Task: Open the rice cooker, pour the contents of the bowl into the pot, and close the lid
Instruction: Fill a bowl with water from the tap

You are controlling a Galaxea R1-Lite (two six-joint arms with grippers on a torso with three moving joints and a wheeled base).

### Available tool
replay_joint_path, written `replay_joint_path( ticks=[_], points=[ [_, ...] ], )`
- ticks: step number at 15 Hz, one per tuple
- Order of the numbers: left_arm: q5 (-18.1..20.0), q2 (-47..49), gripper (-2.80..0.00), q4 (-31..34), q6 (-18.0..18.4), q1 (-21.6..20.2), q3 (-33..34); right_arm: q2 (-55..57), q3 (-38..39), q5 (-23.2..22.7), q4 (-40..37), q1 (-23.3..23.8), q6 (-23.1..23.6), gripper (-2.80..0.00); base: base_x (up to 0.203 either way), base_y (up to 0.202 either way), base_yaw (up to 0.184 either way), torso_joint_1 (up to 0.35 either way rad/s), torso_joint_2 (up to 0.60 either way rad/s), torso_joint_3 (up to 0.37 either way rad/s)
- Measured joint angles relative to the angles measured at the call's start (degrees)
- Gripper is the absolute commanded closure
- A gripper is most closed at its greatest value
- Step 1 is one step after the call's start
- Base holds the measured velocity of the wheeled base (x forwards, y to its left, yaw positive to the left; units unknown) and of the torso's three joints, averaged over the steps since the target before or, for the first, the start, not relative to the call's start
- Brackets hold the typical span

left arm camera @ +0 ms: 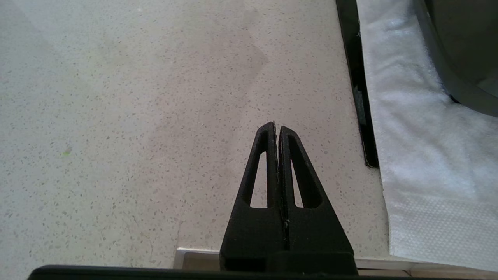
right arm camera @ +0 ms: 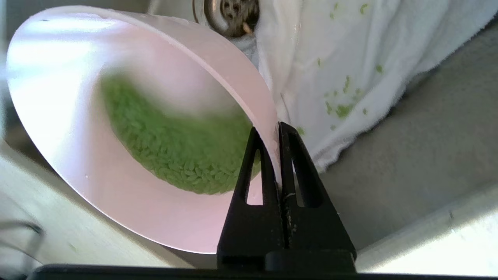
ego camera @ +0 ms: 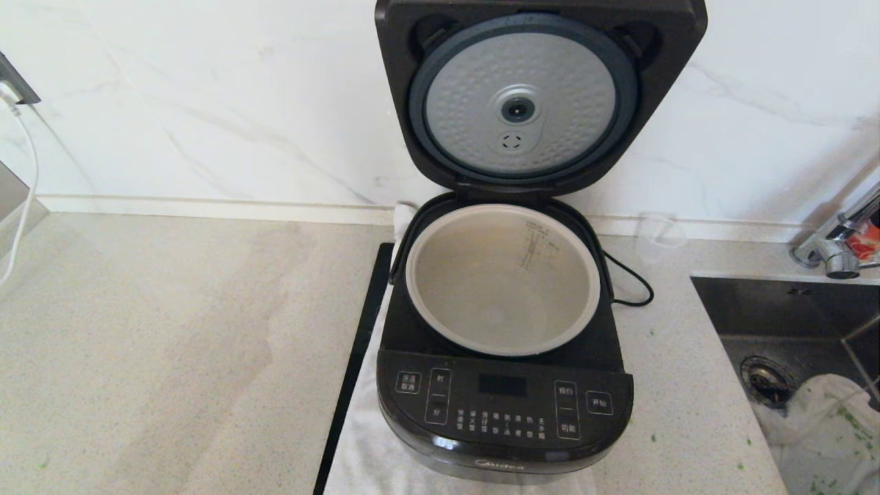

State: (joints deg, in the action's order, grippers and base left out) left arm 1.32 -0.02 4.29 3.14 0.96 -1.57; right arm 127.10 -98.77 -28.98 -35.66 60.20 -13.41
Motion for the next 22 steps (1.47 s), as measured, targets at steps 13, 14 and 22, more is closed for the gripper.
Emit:
replay_joint_path(
  ticks=[13,14,22],
  points=[
    [0.0,0.0,0.0,0.0,0.0,0.0,0.0,9.2,-11.2,-3.7,-6.9,0.0,-3.2,0.0,0.0,0.0,0.0,0.0,0.0,0.0],
    [0.0,0.0,0.0,0.0,0.0,0.0,0.0,9.1,-11.2,-3.7,-7.3,0.0,-3.2,0.0,0.0,0.0,0.0,0.0,0.0,0.0],
    [0.0,0.0,0.0,0.0,0.0,0.0,0.0,0.0,-10.6,-7.3,-19.2,-4.6,-2.1,0.0,0.0,0.0,0.0,0.0,0.0,0.0]
  ],
)
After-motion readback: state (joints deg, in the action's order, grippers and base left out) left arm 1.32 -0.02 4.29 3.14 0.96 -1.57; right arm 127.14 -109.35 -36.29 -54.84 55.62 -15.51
